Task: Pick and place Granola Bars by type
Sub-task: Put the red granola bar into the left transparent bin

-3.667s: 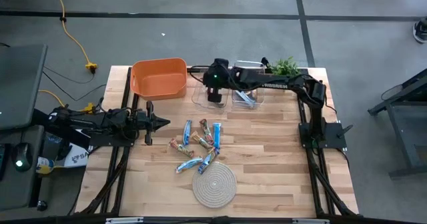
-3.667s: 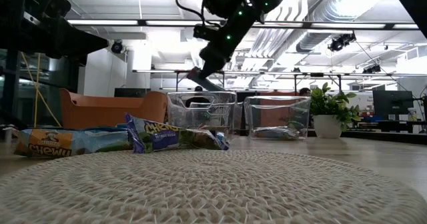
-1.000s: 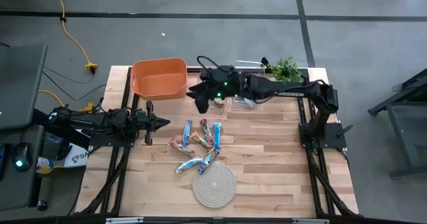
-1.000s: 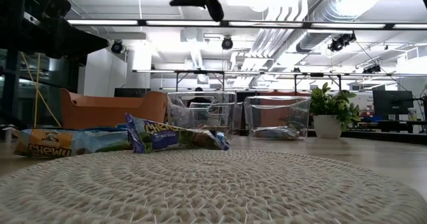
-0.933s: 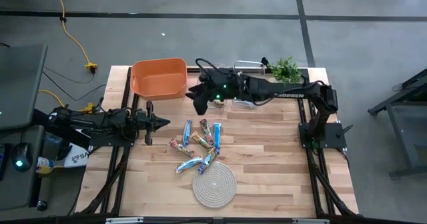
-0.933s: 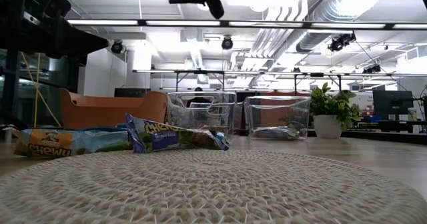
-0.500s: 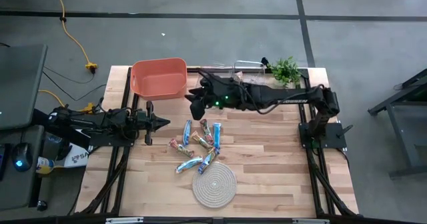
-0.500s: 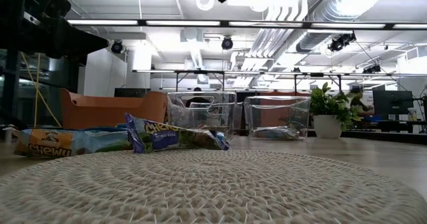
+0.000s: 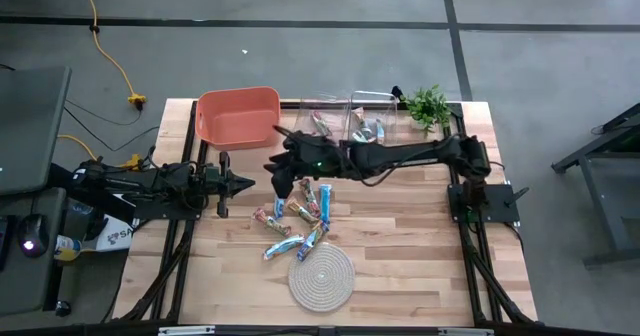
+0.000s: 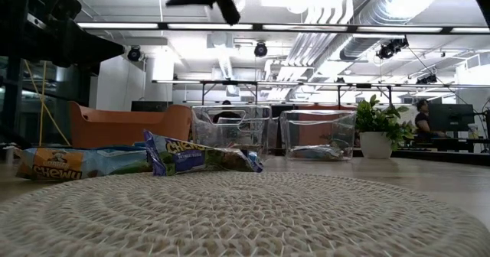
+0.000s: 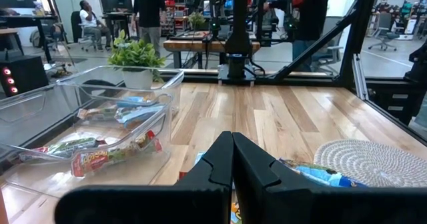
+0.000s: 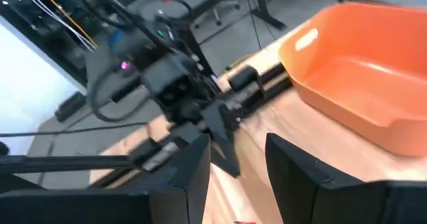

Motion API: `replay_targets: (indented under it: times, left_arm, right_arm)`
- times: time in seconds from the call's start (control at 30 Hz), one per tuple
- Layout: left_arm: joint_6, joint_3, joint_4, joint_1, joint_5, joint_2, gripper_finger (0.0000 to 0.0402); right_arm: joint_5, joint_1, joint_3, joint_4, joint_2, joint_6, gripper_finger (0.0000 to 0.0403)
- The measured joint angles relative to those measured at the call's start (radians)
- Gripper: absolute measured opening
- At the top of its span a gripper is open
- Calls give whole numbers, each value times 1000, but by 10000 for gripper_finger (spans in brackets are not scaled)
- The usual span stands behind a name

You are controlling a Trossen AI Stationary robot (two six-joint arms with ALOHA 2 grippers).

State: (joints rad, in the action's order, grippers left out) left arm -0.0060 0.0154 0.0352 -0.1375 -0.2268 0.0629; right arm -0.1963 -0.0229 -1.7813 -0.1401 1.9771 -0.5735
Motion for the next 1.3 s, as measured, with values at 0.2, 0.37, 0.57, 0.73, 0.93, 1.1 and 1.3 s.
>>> replay_targets:
  times: [0.2, 0.37, 0.57, 0.73, 0.93, 1.1, 1.3]
  left_arm:
    - [0, 0, 0, 0, 0, 0, 0]
    - [0, 0, 0, 0, 0, 0, 0]
    - [0, 0, 0, 0, 0, 0, 0]
    - [0, 0, 0, 0, 0, 0, 0]
    - [0, 0, 0, 0, 0, 0, 0]
    - [0, 0, 0, 0, 0, 0, 0]
    - [0, 0, 0, 0, 0, 0, 0]
  right_arm:
    - [11, 18, 0, -73, 71, -3, 129]
    - [71, 25, 0, -187, 136, -62, 129]
    - [123, 25, 2, -356, 195, -273, 129]
    - [117, 28, 3, -385, 204, -338, 129]
    - [130, 39, 4, -422, 204, -367, 129]
    - [111, 46, 4, -531, 204, -347, 131]
    - [98, 45, 4, -544, 204, -335, 184]
